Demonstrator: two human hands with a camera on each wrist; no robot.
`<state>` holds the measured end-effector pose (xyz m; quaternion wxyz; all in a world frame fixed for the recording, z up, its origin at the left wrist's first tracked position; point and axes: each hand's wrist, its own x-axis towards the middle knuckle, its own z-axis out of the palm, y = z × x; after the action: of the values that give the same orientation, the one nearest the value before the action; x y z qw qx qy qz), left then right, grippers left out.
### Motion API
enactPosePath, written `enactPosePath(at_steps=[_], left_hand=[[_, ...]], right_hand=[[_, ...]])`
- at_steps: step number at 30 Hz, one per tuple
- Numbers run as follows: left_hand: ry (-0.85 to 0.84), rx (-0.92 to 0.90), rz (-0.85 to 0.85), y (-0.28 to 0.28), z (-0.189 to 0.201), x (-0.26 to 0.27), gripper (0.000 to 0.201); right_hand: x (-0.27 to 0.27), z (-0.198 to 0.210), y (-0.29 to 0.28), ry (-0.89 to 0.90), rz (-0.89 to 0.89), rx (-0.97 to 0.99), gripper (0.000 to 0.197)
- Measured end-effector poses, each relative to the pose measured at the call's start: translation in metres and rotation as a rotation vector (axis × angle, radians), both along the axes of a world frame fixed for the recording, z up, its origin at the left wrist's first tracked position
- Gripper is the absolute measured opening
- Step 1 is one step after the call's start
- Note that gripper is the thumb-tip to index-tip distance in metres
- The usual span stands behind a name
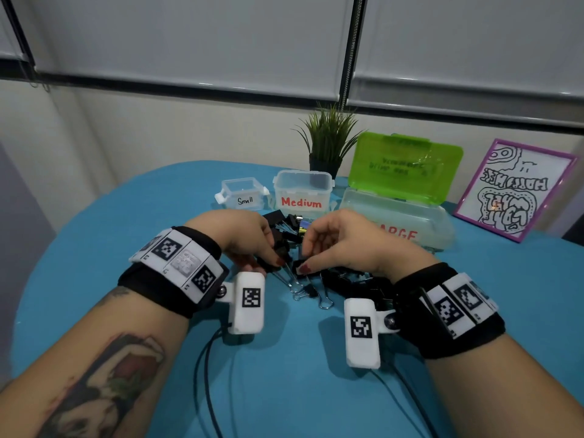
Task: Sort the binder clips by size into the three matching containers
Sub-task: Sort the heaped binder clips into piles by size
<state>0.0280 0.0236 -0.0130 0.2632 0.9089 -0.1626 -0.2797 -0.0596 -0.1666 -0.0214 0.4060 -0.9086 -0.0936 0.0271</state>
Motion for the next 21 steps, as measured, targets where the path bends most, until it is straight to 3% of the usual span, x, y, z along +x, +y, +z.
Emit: enactPosePath(at_steps=[6,21], left_hand=[[0.04,-0.081,0.036,-0.001,-0.001,-0.001,0.036],[0.033,-0.102,0.044,-0.001,-0.002,0.0,0.036]], right_hand=[[-0.005,0.0,0.015,0.052,0.067,-0.291,0.037],[-0.002,0.0,0.002,0.138,0.077,-0.362,0.018]])
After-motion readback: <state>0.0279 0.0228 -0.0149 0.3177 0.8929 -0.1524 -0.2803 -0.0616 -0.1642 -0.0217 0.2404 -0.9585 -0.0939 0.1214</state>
